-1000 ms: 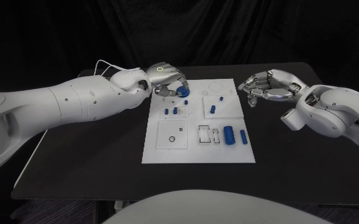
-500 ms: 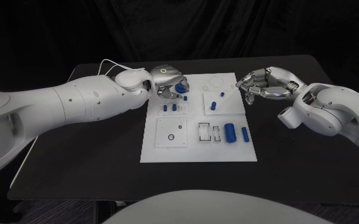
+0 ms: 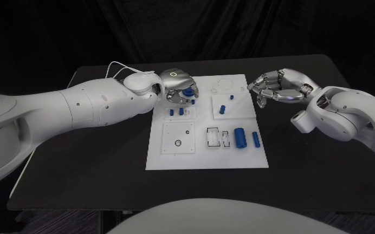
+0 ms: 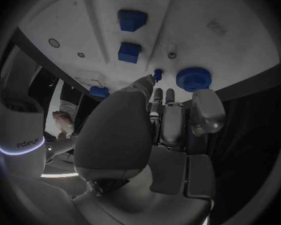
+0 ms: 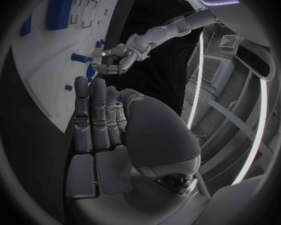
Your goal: Assemble the parts on the task board
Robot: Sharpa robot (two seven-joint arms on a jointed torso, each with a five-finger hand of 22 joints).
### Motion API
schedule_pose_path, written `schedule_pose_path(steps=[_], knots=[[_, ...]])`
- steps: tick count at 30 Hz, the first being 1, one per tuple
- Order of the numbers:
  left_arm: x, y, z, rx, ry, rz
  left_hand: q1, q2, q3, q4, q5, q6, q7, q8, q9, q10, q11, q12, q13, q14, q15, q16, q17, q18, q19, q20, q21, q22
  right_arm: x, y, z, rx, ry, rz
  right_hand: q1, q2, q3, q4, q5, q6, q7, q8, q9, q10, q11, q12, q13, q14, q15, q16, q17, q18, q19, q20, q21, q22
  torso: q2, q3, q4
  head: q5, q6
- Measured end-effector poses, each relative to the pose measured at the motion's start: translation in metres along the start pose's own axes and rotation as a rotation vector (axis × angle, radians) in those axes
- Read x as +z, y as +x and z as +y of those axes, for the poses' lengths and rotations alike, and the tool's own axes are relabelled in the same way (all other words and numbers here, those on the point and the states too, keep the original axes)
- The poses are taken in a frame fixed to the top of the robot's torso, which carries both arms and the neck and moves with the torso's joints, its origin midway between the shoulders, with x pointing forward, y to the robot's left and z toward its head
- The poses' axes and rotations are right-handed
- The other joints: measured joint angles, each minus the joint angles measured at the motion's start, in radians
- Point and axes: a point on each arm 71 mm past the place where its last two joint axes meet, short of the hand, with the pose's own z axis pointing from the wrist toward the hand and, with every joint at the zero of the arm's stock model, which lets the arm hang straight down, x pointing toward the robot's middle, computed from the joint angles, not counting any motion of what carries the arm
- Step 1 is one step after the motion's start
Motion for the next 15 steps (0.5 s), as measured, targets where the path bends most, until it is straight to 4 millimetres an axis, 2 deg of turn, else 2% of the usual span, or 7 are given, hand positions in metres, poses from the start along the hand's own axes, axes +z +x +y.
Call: schedule_pose_path(steps=[3, 5, 15], knots=[[0.0018, 0.0, -0.0006, 0.001, 0.002, 0.0, 0.005, 0.005, 0.0, 0.0, 0.0, 0.005, -0.005, 0.005, 0.001, 0.007, -0.004, 0.013, 0.004, 0.0, 0.0, 0.0, 0.0, 0.0, 0.0, 0.0, 0.0, 0.0, -0.0004, 0.0, -0.0015, 0.001, 0.004, 0.001, 0.0, 0.0, 0.0, 0.0, 0.0, 0.0, 0.0, 0.0, 0.0, 0.0, 0.0, 0.0, 0.0, 0.0, 0.0, 0.0, 0.0, 0.0, 0.0, 0.0, 0.0, 0.0, -0.001, 0.0003, -0.0016, 0.002, 0.0], [0.0031, 0.0, -0.0009, 0.002, 0.003, 0.0, 0.007, 0.007, 0.003, -0.003, 0.003, 0.011, 0.001, 0.012, 0.002, 0.018, -0.004, 0.027, 0.009, 0.0, 0.0, 0.0, 0.0, 0.0, 0.0, 0.0, 0.0, 0.0, -0.0008, 0.0, -0.0025, 0.002, 0.006, 0.001, 0.0, 0.0, 0.0, 0.0, 0.0, 0.0, 0.0, 0.0, 0.0, 0.0, 0.0, 0.0, 0.0, 0.0, 0.0, 0.0, 0.0, 0.0, 0.0, 0.0, 0.0, 0.0, -0.002, 0.0003, -0.0025, 0.004, 0.0], [0.007, 0.0032, 0.0007, 0.004, -0.003, 0.012, 0.016, 0.016, 0.02, -0.008, 0.014, 0.023, -0.002, 0.022, 0.003, 0.029, -0.008, 0.054, 0.019, 0.0, 0.0, 0.0, -0.006, 0.0, 0.0, 0.0, 0.0, 0.0, -0.0027, -0.0013, -0.0067, 0.005, 0.018, 0.002, 0.0, 0.0, 0.0, 0.0, 0.0, 0.0, 0.0, 0.0, 0.0, 0.0, 0.0, 0.0, -0.001, 0.0, 0.0, 0.0, -0.001, 0.0, 0.0, 0.0, 0.0, 0.0, -0.006, -0.0008, -0.0027, 0.005, 0.0]])
